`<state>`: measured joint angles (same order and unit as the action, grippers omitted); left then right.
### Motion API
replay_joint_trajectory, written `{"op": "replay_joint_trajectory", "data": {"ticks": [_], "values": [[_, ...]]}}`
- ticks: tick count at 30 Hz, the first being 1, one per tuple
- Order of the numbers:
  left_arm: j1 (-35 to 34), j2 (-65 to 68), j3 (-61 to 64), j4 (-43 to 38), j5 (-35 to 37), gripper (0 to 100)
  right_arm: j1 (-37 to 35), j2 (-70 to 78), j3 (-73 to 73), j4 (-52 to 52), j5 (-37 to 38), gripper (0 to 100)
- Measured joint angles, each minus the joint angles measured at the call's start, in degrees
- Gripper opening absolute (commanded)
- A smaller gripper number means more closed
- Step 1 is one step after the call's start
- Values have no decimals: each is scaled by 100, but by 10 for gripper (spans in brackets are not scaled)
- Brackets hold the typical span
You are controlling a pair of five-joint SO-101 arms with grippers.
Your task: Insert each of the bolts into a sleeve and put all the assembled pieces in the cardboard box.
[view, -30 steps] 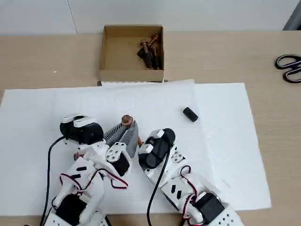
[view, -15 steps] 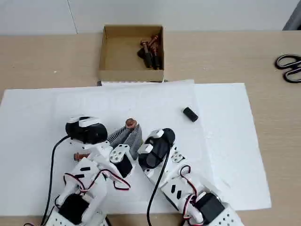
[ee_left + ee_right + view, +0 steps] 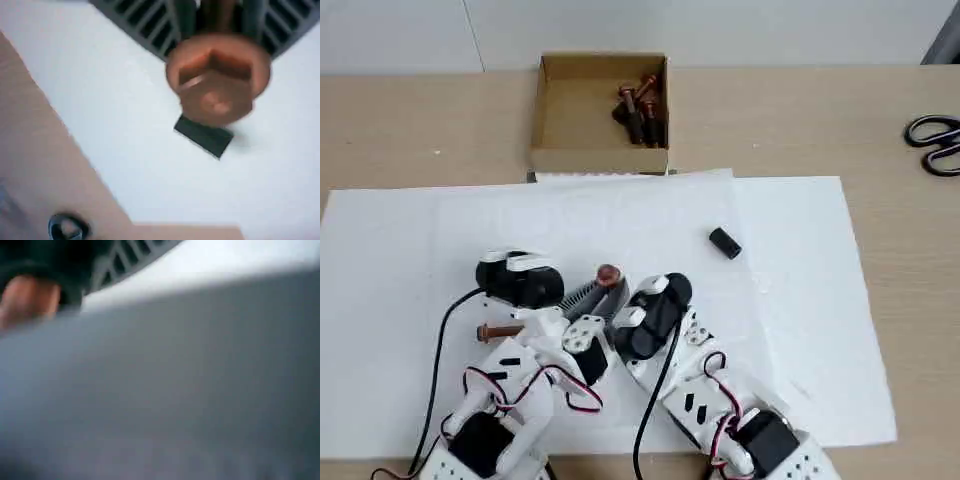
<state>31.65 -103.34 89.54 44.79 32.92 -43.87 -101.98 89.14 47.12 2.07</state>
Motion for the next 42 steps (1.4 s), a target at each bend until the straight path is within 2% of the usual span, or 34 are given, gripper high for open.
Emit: {"op": "replay_joint_trajectory", "data": {"ticks": [9,15,21,27,34,42], "values": [[53,-9,-176,668,-158,6,0,0,-105,-70,26,3],[352,-35,-369,1099,-255,6,-9,0,-88,-149,273,3],[378,-53,-290,1134,-607,6,-9,18,-70,-149,281,3],[396,-53,-290,1134,-659,11,-9,18,-70,-149,281,3],[413,-53,-273,1143,-668,179,26,18,-70,-149,281,3],[404,-62,-255,1143,-624,189,18,18,-70,-149,290,3]]}}
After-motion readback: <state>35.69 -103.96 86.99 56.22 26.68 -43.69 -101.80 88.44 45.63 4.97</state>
